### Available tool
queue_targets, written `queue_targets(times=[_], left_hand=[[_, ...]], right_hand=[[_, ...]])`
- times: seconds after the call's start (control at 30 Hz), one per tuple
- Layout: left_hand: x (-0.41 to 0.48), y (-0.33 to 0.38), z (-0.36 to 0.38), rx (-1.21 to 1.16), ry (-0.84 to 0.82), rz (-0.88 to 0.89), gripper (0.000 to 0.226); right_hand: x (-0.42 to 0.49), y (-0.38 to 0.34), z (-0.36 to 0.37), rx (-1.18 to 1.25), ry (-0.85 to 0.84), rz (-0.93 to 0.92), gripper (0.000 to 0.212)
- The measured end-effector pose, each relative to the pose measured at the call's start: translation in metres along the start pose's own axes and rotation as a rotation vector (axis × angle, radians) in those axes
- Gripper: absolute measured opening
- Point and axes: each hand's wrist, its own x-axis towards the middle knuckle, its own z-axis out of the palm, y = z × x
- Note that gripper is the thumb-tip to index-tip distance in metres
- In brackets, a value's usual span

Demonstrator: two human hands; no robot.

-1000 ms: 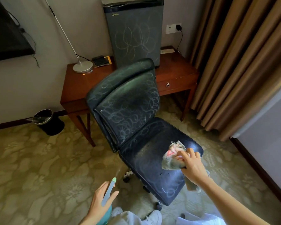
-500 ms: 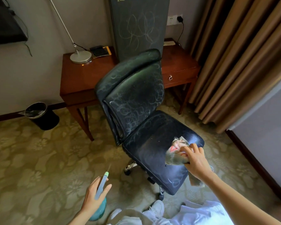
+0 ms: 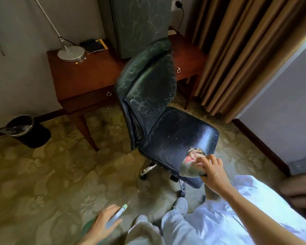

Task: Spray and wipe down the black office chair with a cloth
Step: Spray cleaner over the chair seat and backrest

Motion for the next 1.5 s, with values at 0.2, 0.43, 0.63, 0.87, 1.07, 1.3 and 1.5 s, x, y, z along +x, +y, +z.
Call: queue_targets(times=[0.2,0.43,0.63,0.87,1.07,1.3,1.5], left_hand=[[-0.009,-0.020,-0.003,0.041,-0.047,-0.010,0.036],[-0.013,-0.016,-0.008,-0.051,0.039,0.033,0.031],[-0.007,0.015,-0.017,-0.091,0.175,-0.039,0.030],[0.022,0.040,-0.041,-0.126,0.408,-0.060,0.015],[0.055,0.058,-0.061,-0.121,0.611,-0.055,0.031],[0.083,0.068,-0.090,-0.159,0.774,-0.120,0.025],[0.100,0.049,-0.132,-0.203,0.878,-0.174,0.020]], right_hand=[[-0.057,-0.010,0.016,-0.020,-0.043,0.104,0.075],[-0.089,-0.005,0.017,-0.053,-0.074,0.224,0.073],[-0.060,-0.021,0.011,-0.070,-0.124,0.188,0.068],[0.029,-0.065,0.000,-0.070,-0.155,0.049,0.052],[0.087,-0.103,0.004,-0.048,-0.215,-0.090,0.052],[0.134,-0.156,0.026,-0.022,-0.281,-0.258,0.051],[0.169,-0.229,0.054,-0.015,-0.347,-0.422,0.056]])
